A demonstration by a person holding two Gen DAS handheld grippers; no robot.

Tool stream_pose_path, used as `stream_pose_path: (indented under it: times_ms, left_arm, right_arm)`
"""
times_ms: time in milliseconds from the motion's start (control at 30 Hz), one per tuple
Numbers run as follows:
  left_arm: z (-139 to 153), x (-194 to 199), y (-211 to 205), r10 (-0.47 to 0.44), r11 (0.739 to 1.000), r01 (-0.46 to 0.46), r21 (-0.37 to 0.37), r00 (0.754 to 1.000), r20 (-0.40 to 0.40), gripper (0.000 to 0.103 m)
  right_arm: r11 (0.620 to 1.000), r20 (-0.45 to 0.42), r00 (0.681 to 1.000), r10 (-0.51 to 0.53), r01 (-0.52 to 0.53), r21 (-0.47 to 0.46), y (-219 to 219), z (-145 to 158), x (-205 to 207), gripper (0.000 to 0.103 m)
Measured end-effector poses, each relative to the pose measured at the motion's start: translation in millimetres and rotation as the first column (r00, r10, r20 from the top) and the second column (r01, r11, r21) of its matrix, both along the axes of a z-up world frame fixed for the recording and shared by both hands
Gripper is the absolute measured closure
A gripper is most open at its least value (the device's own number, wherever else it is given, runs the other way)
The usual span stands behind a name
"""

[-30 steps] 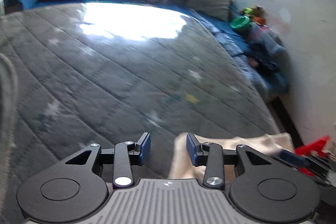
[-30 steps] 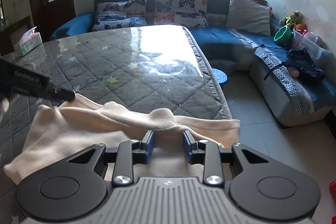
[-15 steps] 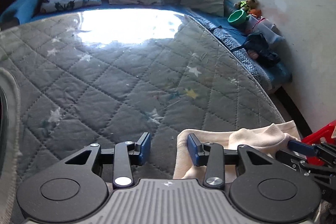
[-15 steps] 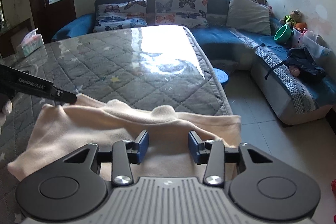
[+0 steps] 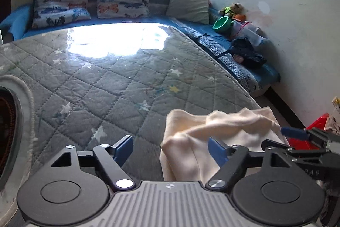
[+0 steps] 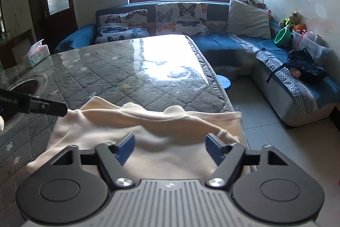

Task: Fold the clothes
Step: 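Lay the folded shirt down and open both grippers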

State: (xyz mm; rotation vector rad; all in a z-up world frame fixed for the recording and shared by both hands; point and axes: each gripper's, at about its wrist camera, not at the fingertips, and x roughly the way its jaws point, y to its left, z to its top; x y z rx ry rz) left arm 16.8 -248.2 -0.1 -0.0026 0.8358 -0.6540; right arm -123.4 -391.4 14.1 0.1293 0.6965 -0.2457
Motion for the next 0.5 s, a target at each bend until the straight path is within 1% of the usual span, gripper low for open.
stream_pose_path:
  times_ms: [67,200,267,333,500]
  left_arm:
    - [1.3,-9.7,4.5,-0.004,1.0,0.004,-0.007,1.0,0.009,0.011]
    - [3.3,-28.1,12.9,-0.019,0.999,0.02,-0.027,0.999,0.031,0.004]
    - [4.0,-37.1,15.0,-0.026,0.999,0.027,-0.025,0.998,0.049,0.0]
    - [4.6,-46.1,17.0,-0.032,0.999,0.034,-0.023,0.997,0.068,0.0]
    - [1.9,-59.7,22.7,-0.018,1.0,0.02,-0.024,0.997,0.073,0.0]
  right_arm:
    - [1.0,0.011,1.0,0.003,-0.003,-0.012,6.9,2.4,-7.8,0.019]
    - [1.0,0.03,1.0,0.003,-0.003,-0.023,19.1,6.7,-21.6,0.008]
    - [0.999,0.037,0.999,-0.001,0.003,-0.033,23.9,7.9,-27.1,0.005]
    - [0.999,0.043,0.999,-0.005,0.007,-0.042,29.4,8.6,-33.4,0.0]
    - [0.999,0.046,0.999,-0.022,0.023,-0.036,37.9,7.6,-45.8,0.0]
